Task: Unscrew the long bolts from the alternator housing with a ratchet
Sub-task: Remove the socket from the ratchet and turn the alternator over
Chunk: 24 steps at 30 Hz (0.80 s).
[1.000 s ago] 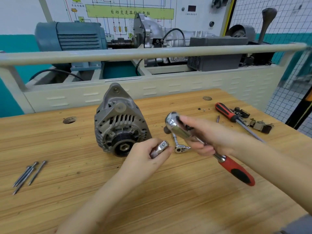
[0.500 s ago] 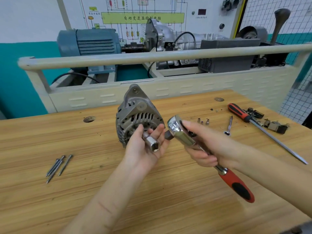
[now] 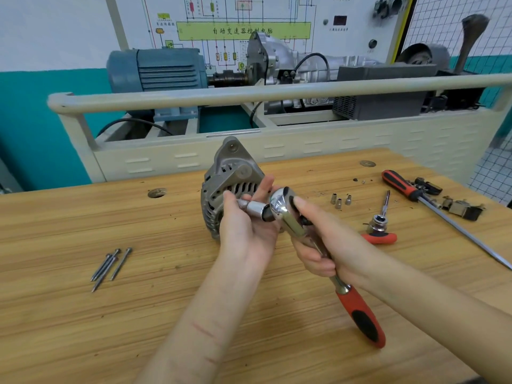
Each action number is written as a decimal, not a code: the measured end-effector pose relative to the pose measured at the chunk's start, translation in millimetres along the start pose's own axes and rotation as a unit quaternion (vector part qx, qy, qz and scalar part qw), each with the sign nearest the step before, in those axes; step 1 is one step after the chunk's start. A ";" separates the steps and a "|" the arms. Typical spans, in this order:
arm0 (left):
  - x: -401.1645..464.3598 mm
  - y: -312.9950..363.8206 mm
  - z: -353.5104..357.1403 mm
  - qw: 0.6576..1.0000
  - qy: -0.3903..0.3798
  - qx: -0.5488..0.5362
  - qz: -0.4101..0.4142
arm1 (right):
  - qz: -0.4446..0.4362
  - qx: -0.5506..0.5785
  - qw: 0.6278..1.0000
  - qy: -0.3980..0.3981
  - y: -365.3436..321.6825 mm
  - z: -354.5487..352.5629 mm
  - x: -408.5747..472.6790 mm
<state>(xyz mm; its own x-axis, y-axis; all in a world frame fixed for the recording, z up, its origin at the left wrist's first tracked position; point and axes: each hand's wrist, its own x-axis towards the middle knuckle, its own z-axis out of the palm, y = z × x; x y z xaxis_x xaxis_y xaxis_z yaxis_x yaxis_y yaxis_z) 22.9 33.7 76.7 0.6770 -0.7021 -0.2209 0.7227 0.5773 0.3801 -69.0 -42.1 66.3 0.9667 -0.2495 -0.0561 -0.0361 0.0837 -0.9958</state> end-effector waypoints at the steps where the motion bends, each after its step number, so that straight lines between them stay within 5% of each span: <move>1: -1.1 0.3 -1.4 1.000 -0.012 0.010 0.007 | -0.001 0.002 1.000 0.006 0.4 -0.7 0.2; 24: 7.4 7.9 -30.5 0.974 -0.087 0.207 0.032 | 0.009 -0.021 1.000 0.011 -3.7 -7.4 -10.5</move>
<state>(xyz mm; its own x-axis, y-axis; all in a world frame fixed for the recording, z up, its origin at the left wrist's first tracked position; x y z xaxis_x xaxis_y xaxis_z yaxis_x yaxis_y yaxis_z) 37.8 45.8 50.7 0.6593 -0.7506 -0.0434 0.5368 0.4295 0.7262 -80.9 -46.9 70.1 0.9599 -0.2703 -0.0751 -0.0645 0.0479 -0.9968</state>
